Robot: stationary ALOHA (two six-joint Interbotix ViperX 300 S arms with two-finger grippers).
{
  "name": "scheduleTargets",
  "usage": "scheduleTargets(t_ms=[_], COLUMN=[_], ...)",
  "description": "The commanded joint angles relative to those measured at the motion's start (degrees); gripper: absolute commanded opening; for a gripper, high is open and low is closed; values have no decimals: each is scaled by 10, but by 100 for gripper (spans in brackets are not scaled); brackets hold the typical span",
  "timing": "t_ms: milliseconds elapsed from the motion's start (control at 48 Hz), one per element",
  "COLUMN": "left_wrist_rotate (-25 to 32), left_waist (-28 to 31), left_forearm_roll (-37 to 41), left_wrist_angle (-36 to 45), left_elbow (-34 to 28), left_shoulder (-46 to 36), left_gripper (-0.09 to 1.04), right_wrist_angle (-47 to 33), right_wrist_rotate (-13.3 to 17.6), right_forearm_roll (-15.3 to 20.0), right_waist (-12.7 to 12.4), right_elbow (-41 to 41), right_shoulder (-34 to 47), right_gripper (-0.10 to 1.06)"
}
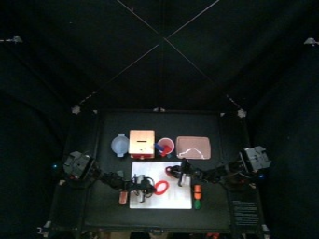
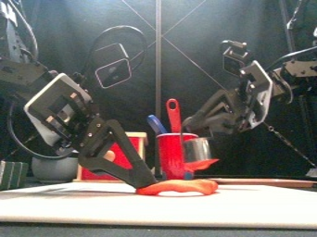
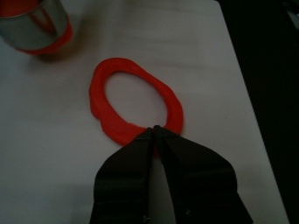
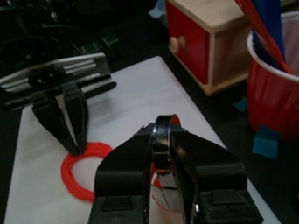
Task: Get the cutter from the drawer then cut the dough then place the extra dough in the bowl
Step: Place the extra dough in the bowl
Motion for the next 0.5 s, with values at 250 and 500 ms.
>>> scheduleTargets(t_ms=[250,500], left_wrist_rotate=[2,3], left_waist=[-1,-1], left_forearm_roll=[1,2], left_wrist_angle=[-3,-3], left_elbow=[-5,-7], left_shoulder=[-40,-43], left_gripper=[63,69], right_wrist_angle=[33,49], right_wrist_rotate=[0,-1], right_forearm_roll=[-7,-14], right_waist=[2,6], right_elbow=[-2,-4], right_shoulder=[-23,-33], right_gripper=[61,78])
